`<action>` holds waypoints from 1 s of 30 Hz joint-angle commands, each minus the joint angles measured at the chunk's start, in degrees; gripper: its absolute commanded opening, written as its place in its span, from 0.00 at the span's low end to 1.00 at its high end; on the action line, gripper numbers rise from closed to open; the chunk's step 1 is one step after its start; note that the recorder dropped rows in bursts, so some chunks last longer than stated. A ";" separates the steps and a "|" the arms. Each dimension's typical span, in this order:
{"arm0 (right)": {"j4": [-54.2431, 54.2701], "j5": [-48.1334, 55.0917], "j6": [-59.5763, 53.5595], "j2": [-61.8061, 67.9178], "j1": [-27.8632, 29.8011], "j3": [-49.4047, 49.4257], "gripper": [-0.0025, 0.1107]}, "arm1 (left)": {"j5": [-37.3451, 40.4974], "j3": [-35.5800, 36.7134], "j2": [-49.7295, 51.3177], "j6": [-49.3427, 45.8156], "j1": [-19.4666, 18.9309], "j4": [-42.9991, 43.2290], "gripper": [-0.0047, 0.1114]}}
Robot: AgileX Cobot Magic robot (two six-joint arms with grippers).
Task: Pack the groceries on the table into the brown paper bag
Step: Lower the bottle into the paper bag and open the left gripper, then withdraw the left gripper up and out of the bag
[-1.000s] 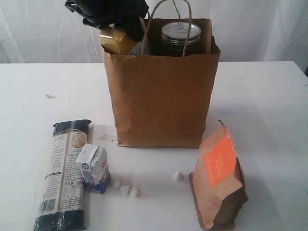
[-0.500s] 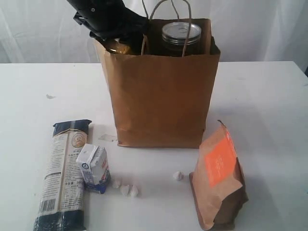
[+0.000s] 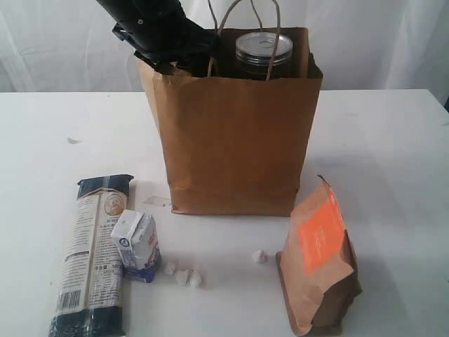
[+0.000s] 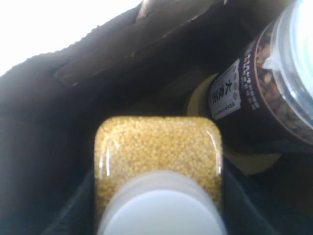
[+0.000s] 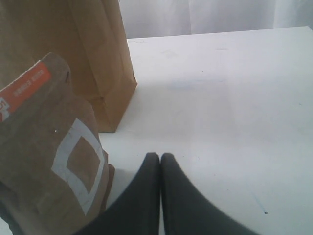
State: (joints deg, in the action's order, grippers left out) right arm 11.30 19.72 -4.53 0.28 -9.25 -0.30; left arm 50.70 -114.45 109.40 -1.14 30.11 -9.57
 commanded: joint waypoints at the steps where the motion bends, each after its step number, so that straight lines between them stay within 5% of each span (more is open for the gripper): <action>1: -0.23 -0.15 0.13 -0.28 0.32 0.30 0.02 | -0.17 -1.01 -1.33 -1.04 0.32 -1.71 0.25; 4: -0.23 -0.15 0.13 -0.28 0.32 0.30 0.02 | 0.38 -1.01 -1.33 -2.23 0.32 -1.88 0.46; 8: -0.23 -0.15 0.13 -0.28 0.32 0.30 0.02 | 0.38 -1.01 -1.33 -2.35 0.32 -2.29 0.59; 30: -0.23 -0.15 0.13 -0.28 0.32 0.30 0.02 | 2.94 -1.01 -5.33 -2.35 0.32 -5.44 0.64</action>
State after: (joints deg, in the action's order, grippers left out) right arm 11.30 19.72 -4.53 0.28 -9.25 -0.30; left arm 52.33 -115.08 105.93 -3.46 30.11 -13.95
